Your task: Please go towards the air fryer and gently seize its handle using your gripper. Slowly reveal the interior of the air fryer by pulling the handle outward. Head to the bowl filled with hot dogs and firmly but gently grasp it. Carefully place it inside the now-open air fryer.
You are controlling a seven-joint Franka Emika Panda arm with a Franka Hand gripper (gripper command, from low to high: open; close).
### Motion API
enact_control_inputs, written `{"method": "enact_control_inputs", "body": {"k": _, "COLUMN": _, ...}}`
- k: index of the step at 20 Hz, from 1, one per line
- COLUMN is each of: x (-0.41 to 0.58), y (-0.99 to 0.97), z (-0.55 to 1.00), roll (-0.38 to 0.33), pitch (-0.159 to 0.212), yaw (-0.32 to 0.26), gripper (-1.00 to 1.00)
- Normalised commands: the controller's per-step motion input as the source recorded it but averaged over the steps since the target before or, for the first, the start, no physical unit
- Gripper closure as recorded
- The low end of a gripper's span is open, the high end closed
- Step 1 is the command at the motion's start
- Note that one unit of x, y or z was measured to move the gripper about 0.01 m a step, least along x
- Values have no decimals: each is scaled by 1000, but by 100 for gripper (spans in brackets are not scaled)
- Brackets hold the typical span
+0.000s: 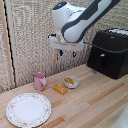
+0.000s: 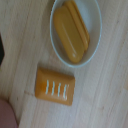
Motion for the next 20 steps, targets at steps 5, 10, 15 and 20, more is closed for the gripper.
{"method": "enact_control_inputs", "body": {"k": 5, "x": -95, "y": -169, "z": -274, "roll": -330, "pitch": -141, "yaw": -48, "gripper": -100}}
{"method": "enact_control_inputs", "body": {"k": 10, "x": -87, "y": -341, "z": -297, "roll": -284, "pitch": -141, "yaw": -58, "gripper": -100}}
{"method": "enact_control_inputs", "body": {"k": 15, "x": -51, "y": -448, "z": -168, "roll": -164, "pitch": -78, "yaw": -70, "gripper": -100}}
{"method": "enact_control_inputs", "body": {"k": 20, "x": -25, "y": -482, "z": -225, "roll": -125, "pitch": -103, "yaw": -44, "gripper": -100}}
